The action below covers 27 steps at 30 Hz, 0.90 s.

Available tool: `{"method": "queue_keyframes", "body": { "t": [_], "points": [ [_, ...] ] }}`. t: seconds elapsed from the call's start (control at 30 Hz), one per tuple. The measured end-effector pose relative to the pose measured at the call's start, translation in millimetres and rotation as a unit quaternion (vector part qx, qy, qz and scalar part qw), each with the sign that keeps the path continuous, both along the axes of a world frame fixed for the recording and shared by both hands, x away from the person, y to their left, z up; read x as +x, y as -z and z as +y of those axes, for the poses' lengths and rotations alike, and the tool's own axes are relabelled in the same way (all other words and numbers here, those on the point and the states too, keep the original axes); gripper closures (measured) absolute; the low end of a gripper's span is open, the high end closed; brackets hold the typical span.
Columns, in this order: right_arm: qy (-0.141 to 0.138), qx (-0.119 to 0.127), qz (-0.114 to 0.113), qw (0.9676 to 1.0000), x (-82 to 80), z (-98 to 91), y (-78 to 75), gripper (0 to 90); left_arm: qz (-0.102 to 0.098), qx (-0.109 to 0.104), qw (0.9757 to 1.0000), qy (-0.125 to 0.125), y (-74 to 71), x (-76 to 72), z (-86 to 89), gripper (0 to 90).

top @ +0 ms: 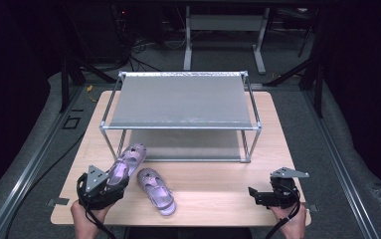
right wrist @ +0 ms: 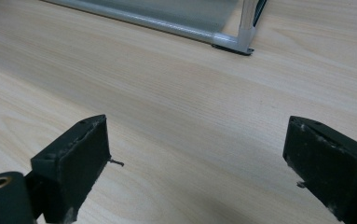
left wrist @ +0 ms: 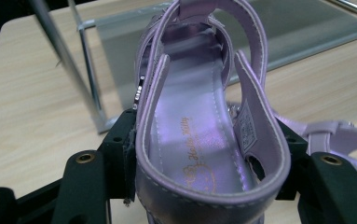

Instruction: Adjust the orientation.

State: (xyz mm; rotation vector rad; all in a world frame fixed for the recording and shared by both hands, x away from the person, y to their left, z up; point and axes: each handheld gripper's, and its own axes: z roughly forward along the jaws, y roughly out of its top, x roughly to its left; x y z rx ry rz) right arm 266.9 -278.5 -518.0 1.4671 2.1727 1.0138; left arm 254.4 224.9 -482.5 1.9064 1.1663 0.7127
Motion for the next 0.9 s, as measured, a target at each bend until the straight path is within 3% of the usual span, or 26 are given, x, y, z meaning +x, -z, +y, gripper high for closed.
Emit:
{"method": "queue_keyframes", "body": {
  "t": [0.47, 0.7, 0.9],
  "points": [
    [0.002, 0.003, -0.001, 1.0, -0.1, -0.4, 0.7, 6.8, -0.003, 0.009, 0.9998, 0.02, -1.1, 41.5, -25.7, 40.7],
    [0.004, 0.0, -0.002, 1.0, -0.7, -2.0, -0.8, 6.9, 0.004, 0.015, 0.9997, 0.018, 9.1, 63.2, -35.0, 40.7],
    [0.009, -0.001, -0.002, 1.0, -1.8, -3.8, 0.2, 6.9, 0.006, 0.004, 0.9998, 0.019, 19.3, 80.8, -43.9, 40.7]
  ]
}}
